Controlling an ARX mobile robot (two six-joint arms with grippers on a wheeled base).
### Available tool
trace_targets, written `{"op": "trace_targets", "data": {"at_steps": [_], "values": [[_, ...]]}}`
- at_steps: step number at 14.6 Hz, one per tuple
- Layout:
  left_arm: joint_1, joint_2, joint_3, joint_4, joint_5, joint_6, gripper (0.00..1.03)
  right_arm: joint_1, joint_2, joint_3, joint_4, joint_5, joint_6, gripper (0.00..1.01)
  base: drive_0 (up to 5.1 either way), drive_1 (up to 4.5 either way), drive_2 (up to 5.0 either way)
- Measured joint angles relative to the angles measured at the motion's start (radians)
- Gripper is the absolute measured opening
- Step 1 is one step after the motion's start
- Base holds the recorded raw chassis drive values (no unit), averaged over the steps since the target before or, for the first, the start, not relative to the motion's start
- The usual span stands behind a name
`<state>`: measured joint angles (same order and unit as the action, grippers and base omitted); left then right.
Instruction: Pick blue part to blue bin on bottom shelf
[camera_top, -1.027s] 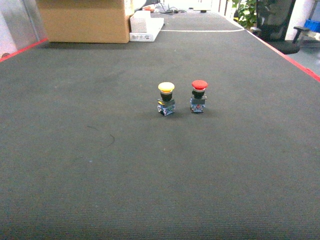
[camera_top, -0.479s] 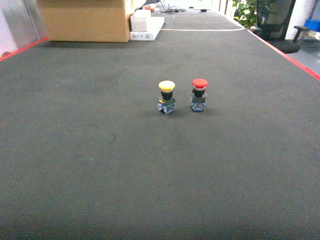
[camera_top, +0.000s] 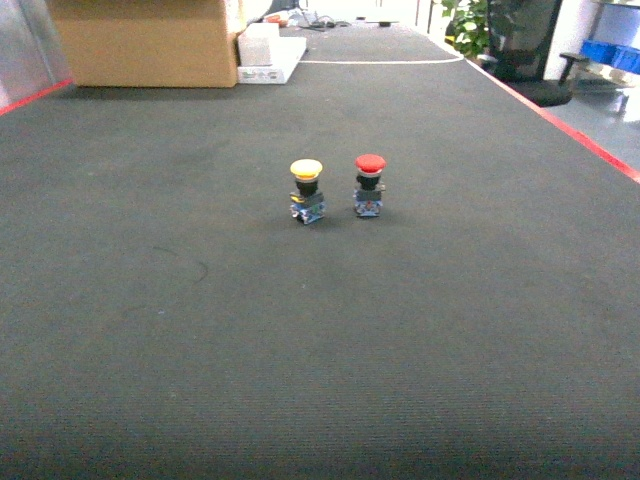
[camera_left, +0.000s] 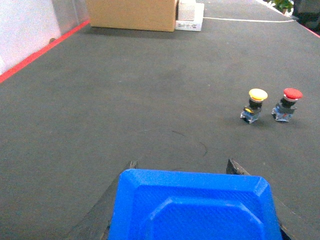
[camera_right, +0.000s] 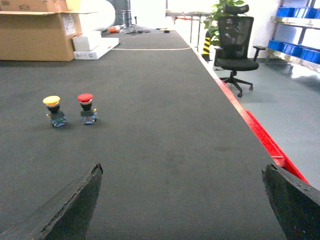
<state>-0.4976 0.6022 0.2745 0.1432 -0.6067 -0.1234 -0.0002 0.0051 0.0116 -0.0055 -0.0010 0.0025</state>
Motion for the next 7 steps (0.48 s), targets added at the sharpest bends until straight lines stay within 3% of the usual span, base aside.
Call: {"op": "trace_targets", "data": {"at_steps": [7], "values": [[0.0, 0.003, 0.0, -0.001, 0.0, 0.0, 0.44, 0.0, 0.0, 0.0, 0.0, 0.0, 0.0, 0.98, -1.3, -1.33, -1.3]]}}
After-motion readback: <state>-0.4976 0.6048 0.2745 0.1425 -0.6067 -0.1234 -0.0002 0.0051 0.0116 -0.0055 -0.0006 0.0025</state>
